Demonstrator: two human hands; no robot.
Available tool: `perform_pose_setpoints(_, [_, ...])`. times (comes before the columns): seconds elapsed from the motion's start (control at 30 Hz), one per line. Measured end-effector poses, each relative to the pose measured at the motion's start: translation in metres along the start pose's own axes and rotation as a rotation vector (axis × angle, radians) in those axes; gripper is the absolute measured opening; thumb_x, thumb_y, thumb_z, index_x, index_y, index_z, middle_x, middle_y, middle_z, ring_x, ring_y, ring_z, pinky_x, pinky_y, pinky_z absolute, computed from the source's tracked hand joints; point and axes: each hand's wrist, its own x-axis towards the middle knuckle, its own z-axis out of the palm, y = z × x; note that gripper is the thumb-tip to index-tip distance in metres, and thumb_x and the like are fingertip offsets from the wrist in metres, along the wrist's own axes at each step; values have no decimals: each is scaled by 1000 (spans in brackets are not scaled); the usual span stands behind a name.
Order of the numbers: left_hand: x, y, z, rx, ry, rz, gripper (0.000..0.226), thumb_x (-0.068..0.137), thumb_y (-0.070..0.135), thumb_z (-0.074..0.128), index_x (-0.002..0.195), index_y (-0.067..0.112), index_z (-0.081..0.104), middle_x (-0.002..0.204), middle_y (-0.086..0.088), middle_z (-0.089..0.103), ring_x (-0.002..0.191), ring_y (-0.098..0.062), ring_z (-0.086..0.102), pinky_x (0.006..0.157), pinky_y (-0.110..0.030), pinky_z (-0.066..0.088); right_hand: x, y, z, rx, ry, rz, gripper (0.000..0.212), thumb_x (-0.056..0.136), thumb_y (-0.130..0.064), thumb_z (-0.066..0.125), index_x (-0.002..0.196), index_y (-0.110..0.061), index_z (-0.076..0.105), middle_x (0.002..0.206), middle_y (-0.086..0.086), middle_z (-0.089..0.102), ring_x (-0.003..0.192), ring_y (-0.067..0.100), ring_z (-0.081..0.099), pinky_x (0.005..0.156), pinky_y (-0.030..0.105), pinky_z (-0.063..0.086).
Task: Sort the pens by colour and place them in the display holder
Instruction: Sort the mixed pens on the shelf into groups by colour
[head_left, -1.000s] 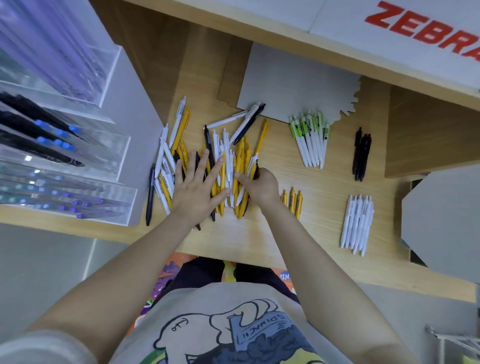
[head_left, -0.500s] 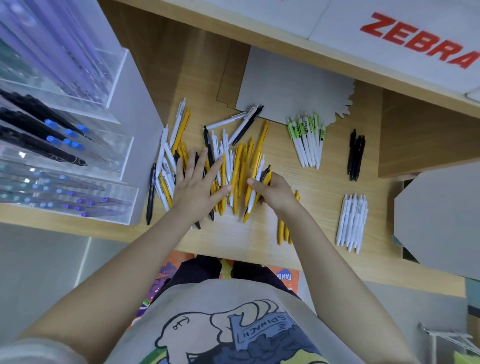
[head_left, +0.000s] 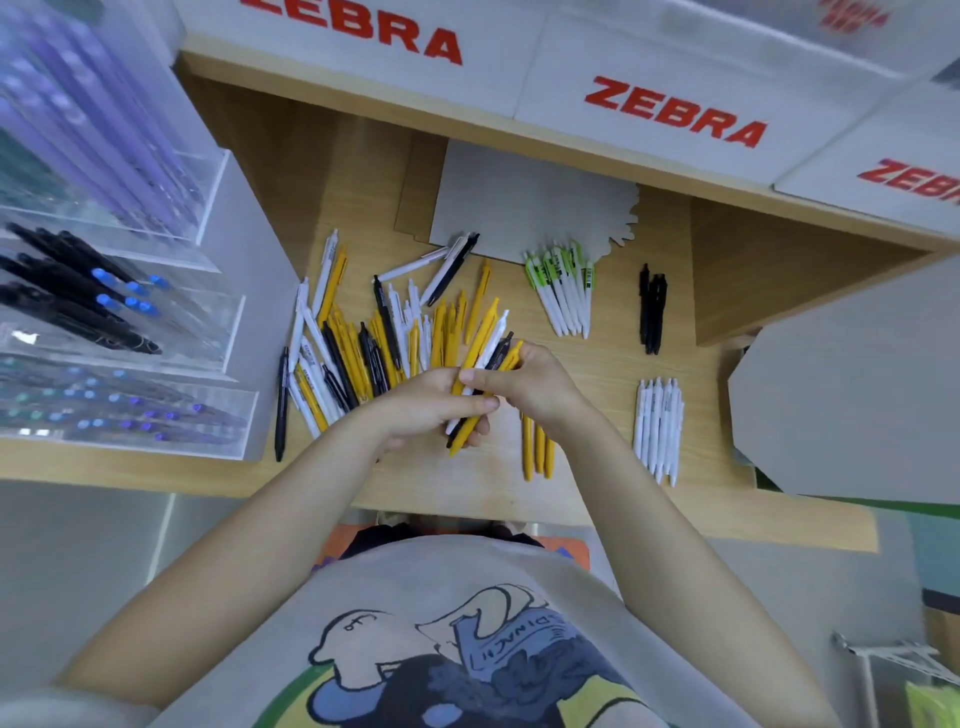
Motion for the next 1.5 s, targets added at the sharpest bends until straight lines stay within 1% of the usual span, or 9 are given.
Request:
perform_pose_setpoints(0.17, [-6, 4, 5, -22, -62, -39, 17, 100, 29, 58, 104, 13, 63, 81, -5, 67, 74, -19, 65, 71, -31, 54, -15, 1, -13, 72, 0, -9, 24, 87, -29, 73, 86, -6, 64, 73, 7, 61, 64, 14, 55, 56, 24, 42])
perform_pose_setpoints(0.4, [-5, 10, 15, -10, -108, -45, 18, 98, 26, 61, 108, 11, 65, 83, -6, 70, 76, -21, 68, 72, -31, 55, -23, 9, -33, 228, 72, -104, 18, 96, -28, 61, 87, -13, 66, 88, 3, 67, 86, 17, 63, 80, 34, 50])
perform_pose_setpoints(0.57, [6, 9, 34, 67, -113, -88, 23, 100, 22, 58, 113, 4, 62, 87, -9, 72, 80, -25, 71, 77, -38, 59, -37, 16, -58, 515, 338, -212, 22, 107, -21, 36, 108, -10, 55, 97, 14, 70, 99, 26, 69, 91, 36, 53])
perform_pose_setpoints(0.63, [15, 6, 45, 50, -101, -95, 24, 101, 22, 56, 114, 2, 62, 89, -12, 72, 82, -27, 71, 81, -42, 58, -45, 23, -82, 488, 395, -253, 25, 108, -26, 31, 113, -15, 53, 82, 10, 66, 89, 29, 69, 91, 37, 55])
perform_pose_setpoints(0.8, [47, 3, 74, -41, -59, -101, 23, 102, 23, 55, 112, 4, 62, 93, -15, 73, 88, -34, 71, 88, -50, 57, -60, 64, -133, 323, 474, -29, 24, 104, -28, 36, 116, -23, 56, 67, 0, 48, 56, 13, 44, 55, 27, 42])
perform_pose_setpoints(1.03, [85, 6, 128, -245, 125, -125, 18, 101, 17, 55, 111, 5, 62, 90, -14, 69, 79, -27, 74, 70, -36, 62, -74, 159, -174, 84, 683, 249, 24, 92, -6, 55, 114, -5, 66, 96, 7, 65, 77, 17, 63, 58, 13, 46])
perform_pose_setpoints(1.13, [94, 6, 143, -253, 174, -151, 18, 99, 20, 59, 111, 7, 64, 89, -14, 72, 81, -29, 74, 76, -40, 62, -69, 174, -190, -28, 714, 257, 23, 92, -8, 57, 111, -7, 69, 85, -1, 63, 78, 14, 57, 57, 10, 36])
perform_pose_setpoints(1.37, [107, 12, 170, -211, 84, -218, 23, 98, 21, 58, 117, 10, 64, 99, -14, 74, 88, -30, 73, 85, -46, 59, -53, 179, -203, 24, 629, 197, 27, 92, -6, 56, 117, -11, 65, 108, -4, 63, 96, 8, 54, 73, 13, 39])
perform_pose_setpoints(1.5, [115, 15, 178, -229, -2, -219, 29, 98, 20, 57, 125, 13, 62, 107, -15, 71, 93, -30, 72, 85, -44, 59, -57, 187, -207, -18, 631, 164, 23, 92, -6, 56, 114, -10, 65, 96, -4, 61, 92, 13, 57, 65, 5, 38])
